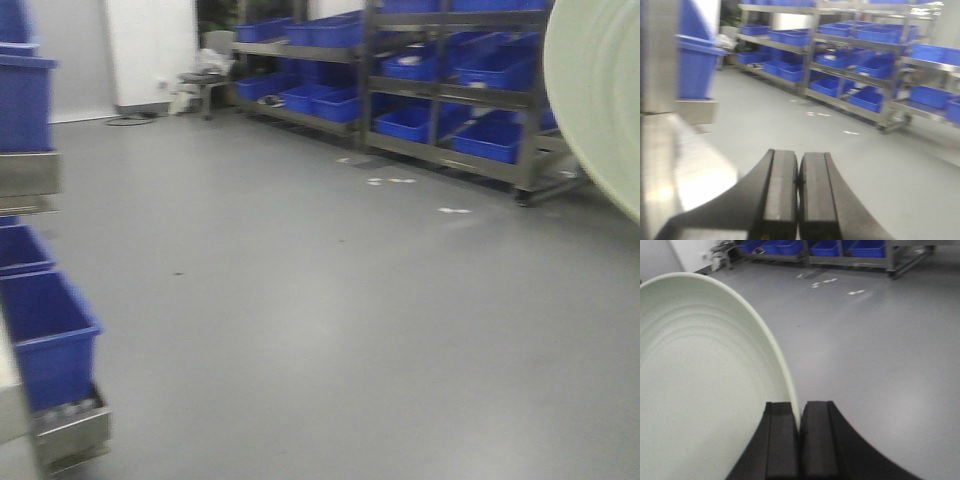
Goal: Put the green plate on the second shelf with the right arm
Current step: 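Turn the base away from the table holding the plate in the right gripper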
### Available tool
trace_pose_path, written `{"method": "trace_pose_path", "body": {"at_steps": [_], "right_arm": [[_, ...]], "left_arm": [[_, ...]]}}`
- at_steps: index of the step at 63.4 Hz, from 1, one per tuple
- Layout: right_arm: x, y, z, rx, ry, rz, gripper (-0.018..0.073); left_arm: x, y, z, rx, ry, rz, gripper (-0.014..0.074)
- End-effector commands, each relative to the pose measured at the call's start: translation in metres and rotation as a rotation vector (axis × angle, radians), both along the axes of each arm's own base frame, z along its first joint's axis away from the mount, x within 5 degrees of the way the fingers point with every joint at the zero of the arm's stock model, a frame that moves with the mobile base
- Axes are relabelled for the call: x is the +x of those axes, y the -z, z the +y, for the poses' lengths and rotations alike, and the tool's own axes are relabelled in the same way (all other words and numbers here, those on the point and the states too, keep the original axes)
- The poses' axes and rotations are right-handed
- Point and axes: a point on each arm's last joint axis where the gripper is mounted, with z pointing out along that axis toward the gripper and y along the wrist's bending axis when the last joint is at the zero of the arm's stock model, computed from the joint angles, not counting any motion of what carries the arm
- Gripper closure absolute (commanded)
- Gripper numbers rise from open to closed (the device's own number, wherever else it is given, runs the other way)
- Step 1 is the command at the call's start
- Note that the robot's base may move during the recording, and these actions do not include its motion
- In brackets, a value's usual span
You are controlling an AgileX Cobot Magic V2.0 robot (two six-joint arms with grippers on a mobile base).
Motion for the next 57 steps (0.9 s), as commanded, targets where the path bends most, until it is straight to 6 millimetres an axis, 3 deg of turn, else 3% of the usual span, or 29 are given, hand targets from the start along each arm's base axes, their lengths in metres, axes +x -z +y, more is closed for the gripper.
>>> {"method": "trace_pose_path", "body": {"at_steps": [1, 57], "right_arm": [[0.0004, -0.0176, 0.0022, -0.016, -0.029, -0.112, 0.0506], [0.0004, -0.0176, 0.0022, -0.016, -0.029, -0.112, 0.0506]], "left_arm": [[-0.0002, 0.0048, 0.0000, -0.022, 0.003, -0.063, 0.0466], [-0.0002, 0.0048, 0.0000, -0.022, 0.003, -0.063, 0.0466]]}}
